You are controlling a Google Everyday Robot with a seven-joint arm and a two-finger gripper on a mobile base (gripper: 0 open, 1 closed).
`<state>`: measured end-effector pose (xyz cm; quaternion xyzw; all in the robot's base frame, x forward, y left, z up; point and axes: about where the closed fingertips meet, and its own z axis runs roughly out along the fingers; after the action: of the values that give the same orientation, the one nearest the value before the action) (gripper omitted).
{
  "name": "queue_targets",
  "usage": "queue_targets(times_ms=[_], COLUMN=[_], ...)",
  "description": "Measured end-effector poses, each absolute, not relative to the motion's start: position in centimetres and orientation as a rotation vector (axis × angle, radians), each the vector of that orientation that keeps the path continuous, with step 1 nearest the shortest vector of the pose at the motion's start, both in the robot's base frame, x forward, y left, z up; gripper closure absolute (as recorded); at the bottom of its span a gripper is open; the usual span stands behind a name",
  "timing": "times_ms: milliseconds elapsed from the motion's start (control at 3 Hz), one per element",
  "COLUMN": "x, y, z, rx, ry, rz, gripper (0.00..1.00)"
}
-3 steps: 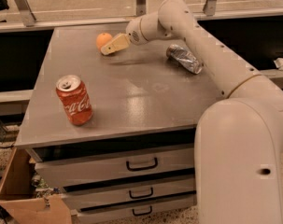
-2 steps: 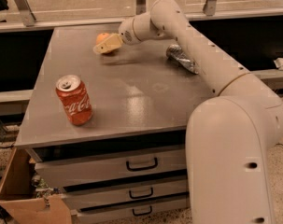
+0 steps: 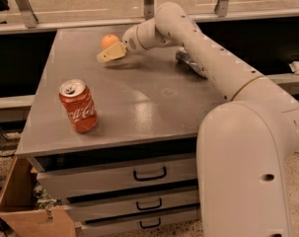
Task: Pick orange
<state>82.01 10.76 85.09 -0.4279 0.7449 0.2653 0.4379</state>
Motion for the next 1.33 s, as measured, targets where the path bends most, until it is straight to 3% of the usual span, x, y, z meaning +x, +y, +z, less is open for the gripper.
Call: queue_targets(times_ms=[1000,1333], x=[79.5,79.0], y=[12.0,10.9], z=[86.9,89.4], rx=[-1.045,-1.043], ry=[1.824,1.782], rz=[0.748,0.758], gripper=[0.88,1.0])
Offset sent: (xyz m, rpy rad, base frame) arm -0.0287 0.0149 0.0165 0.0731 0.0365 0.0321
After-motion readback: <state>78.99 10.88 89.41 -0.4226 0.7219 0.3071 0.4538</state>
